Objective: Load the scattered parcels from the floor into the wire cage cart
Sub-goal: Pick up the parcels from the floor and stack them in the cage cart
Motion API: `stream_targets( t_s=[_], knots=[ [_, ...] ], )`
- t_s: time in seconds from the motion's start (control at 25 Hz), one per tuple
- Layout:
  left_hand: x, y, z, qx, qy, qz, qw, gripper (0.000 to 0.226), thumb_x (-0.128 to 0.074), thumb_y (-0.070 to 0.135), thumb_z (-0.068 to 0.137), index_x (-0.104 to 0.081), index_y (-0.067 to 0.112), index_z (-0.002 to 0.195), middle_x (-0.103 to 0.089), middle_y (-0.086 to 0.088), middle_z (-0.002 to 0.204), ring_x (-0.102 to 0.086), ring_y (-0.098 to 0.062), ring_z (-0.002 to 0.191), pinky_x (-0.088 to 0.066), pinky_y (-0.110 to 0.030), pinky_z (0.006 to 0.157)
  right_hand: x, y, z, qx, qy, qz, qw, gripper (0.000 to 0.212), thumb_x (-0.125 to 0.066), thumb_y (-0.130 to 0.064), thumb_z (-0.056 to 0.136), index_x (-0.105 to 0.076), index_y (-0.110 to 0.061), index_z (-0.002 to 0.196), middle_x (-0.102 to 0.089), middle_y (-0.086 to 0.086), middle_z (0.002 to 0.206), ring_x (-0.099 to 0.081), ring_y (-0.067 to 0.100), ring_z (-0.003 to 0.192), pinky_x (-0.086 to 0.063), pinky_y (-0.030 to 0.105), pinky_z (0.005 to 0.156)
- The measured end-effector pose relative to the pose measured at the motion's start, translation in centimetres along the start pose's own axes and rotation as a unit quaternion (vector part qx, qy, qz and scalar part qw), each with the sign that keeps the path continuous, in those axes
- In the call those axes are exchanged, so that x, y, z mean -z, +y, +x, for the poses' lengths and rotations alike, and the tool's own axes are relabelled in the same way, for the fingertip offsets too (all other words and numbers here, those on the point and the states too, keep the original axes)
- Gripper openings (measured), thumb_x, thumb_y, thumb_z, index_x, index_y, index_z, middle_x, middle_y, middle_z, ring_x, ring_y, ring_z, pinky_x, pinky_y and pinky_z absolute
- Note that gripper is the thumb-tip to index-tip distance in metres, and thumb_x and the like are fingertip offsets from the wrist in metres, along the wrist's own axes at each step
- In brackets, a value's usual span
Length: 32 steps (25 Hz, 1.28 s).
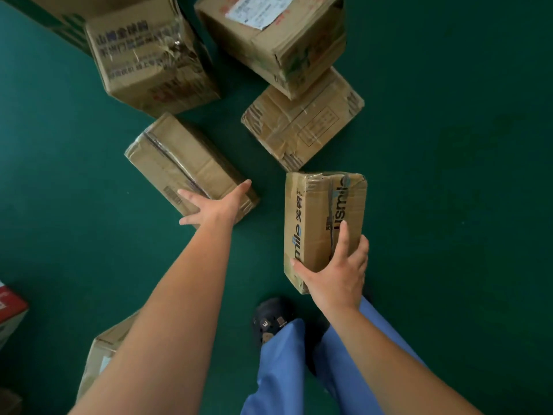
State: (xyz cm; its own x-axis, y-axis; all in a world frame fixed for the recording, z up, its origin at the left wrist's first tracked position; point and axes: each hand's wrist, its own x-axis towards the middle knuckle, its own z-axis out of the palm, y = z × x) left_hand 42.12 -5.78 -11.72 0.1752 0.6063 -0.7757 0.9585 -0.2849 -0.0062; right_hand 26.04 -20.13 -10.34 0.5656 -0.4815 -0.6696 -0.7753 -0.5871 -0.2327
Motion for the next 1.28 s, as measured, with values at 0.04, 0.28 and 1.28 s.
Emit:
stream_targets(
  t_s=[0.04,0.28,1.28],
  knots=[
    [-0.5,0.1,0.6,0.005,0.009,0.017,1.000,0.135,-0.074,0.073,0.060,0.023,0.038,0.148,0.014,-0.017,0.159,-0.007,-0.048,0.144,-0.015,-0.063,0.112,-0.1,0.2,0.1,0.001,0.002,0.003,1.000,0.117,-0.072,-0.065,0.066,0.003,-0.036,0.151,0.003,0.014,0.155,-0.012,0.034,0.143,-0.025,0.049,0.114],
    [-0.4,-1.8,-1.1,-0.080,0.036,0.100,0.991,0.131,-0.080,0.054,0.064,0.020,0.042,0.147,0.004,-0.021,0.156,-0.012,-0.041,0.141,-0.022,-0.055,0.111,1.4,0.5,0.2,0.004,0.025,-0.038,0.999,0.114,-0.072,-0.065,0.065,-0.004,-0.035,0.152,-0.005,0.018,0.155,-0.016,0.035,0.141,-0.023,0.048,0.112],
    [20.7,-24.1,-49.2,-0.390,-0.008,0.419,0.820,0.130,-0.078,0.058,0.064,0.016,0.034,0.150,-0.001,-0.021,0.154,-0.013,-0.041,0.141,-0.026,-0.063,0.108,29.8,10.1,-43.3,-0.226,0.097,0.148,0.958,0.102,-0.063,-0.073,0.070,-0.008,-0.043,0.150,-0.004,0.017,0.156,-0.020,0.038,0.139,-0.027,0.049,0.110]
  ],
)
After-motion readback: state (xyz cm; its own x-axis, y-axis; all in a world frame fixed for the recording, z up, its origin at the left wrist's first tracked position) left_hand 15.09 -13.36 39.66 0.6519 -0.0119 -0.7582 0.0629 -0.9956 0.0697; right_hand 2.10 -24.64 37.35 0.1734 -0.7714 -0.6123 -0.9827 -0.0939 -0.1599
